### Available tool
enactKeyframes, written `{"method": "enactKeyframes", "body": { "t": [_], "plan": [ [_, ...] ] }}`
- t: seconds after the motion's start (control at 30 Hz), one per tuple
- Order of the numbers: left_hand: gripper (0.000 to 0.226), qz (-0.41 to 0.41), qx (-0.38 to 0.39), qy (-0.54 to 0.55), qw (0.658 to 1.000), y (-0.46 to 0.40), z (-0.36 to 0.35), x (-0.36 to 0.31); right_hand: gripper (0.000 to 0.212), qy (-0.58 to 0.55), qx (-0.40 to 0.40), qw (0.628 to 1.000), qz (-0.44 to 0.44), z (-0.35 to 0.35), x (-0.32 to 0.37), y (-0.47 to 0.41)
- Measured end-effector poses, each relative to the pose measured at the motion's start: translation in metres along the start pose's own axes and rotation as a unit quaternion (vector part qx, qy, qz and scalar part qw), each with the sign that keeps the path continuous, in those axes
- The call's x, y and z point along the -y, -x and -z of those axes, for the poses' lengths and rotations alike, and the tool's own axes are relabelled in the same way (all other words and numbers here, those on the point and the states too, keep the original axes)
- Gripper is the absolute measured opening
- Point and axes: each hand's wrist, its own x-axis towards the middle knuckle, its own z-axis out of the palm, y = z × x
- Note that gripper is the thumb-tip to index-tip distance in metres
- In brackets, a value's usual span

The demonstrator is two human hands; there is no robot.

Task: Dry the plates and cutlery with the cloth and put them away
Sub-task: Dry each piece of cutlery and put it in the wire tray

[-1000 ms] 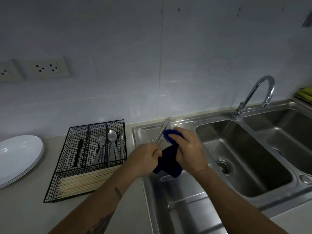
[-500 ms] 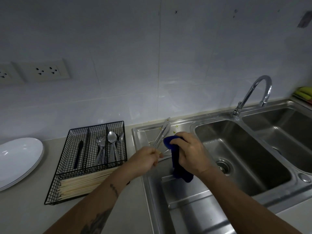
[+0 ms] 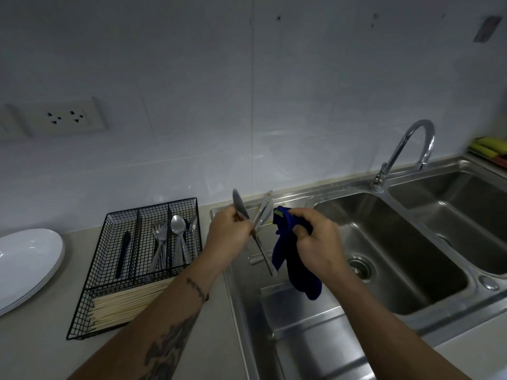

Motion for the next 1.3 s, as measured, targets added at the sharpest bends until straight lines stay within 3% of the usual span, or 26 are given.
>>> {"method": "enactKeyframes", "body": {
  "t": [0.07,0.17,0.27,0.37,0.5,0.67,0.87,1.0,1.13,1.2,1.3],
  "plan": [
    [0.007,-0.017,-0.031,-0.039,0.999,-0.002,0.000,-0.007,0.040,0.019,-0.009,1.000,0.015,-0.006,0.003,0.003],
    [0.015,0.028,-0.041,0.001,0.999,-0.004,-0.003,-0.009,0.044,0.081,-0.020,0.993,0.079,-0.025,0.011,0.008],
    [0.009,0.092,-0.061,0.144,0.983,-0.004,-0.006,-0.007,0.051,0.106,0.023,0.984,0.141,-0.048,0.006,0.018],
    [0.006,0.142,-0.073,0.252,0.954,0.000,-0.001,0.000,0.055,0.148,-0.012,0.979,0.140,-0.050,-0.021,0.027],
    [0.005,0.181,-0.056,0.317,0.929,0.009,0.002,0.009,0.057,0.188,-0.055,0.973,0.124,-0.044,-0.032,0.029],
    [0.006,0.210,-0.039,0.385,0.898,0.016,-0.001,-0.002,0.046,0.202,-0.036,0.955,0.216,-0.036,-0.017,0.021],
    [0.008,0.230,0.015,0.413,0.881,0.022,0.001,0.000,0.039,0.202,-0.042,0.960,0.187,-0.012,-0.037,-0.004],
    [0.007,0.114,0.047,0.367,0.922,0.016,0.015,0.000,0.034,0.164,-0.033,0.968,0.187,-0.004,-0.028,-0.016],
    [0.010,0.003,0.037,0.225,0.974,0.009,0.039,-0.002,0.034,0.149,-0.005,0.974,0.172,0.006,-0.024,-0.026],
    [0.015,-0.008,0.037,0.188,0.981,0.008,0.042,-0.003,0.033,0.176,0.008,0.969,0.172,0.003,-0.024,-0.029],
    [0.023,0.012,0.012,0.231,0.973,0.008,0.029,-0.004,0.035,0.201,-0.015,0.960,0.194,-0.013,-0.019,-0.025]
  ]
}}
